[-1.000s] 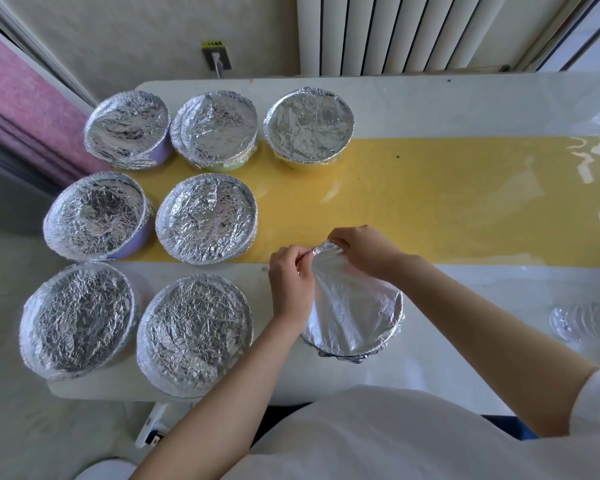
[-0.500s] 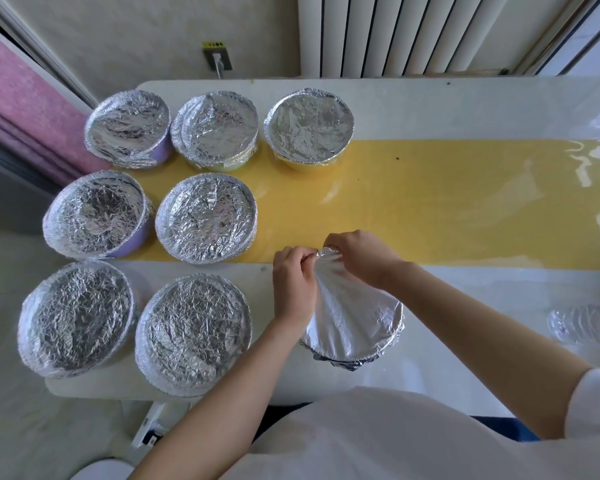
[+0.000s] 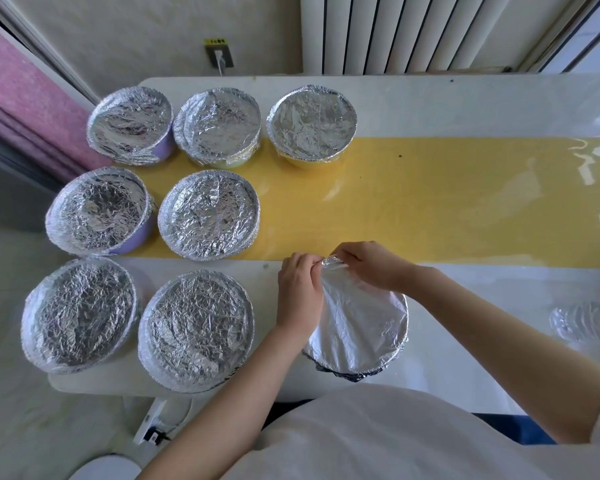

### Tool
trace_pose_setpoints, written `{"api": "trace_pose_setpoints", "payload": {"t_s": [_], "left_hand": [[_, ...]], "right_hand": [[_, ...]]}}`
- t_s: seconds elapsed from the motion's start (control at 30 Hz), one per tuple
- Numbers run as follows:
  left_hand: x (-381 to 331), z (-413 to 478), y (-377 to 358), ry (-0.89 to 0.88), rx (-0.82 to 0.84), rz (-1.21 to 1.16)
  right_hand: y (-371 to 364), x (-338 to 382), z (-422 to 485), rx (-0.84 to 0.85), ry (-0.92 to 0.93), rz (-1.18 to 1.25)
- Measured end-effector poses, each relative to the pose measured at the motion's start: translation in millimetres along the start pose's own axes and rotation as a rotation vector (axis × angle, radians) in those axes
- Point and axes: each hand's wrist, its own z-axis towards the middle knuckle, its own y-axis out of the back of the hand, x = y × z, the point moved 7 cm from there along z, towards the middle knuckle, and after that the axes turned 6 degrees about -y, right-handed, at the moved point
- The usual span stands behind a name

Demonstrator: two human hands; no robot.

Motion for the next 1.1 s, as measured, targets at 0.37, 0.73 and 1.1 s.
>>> {"api": "trace_pose_setpoints", "payload": {"t_s": [0.37,0.73,1.1], "left_hand": [[-3,-2,-1,0.068,0.08,-0.077],[-3,-5,2,0.051,0.074,-0.076],[-6,-8,1,0.018,0.07,-0.054]], "right_hand": [[1,-19,-12,-0.15,-0.022,0.031],[-10,-2,-6,-0.173,0.088,-0.145],[-9,10,-12,-0.156,0.183,-0.381]]}}
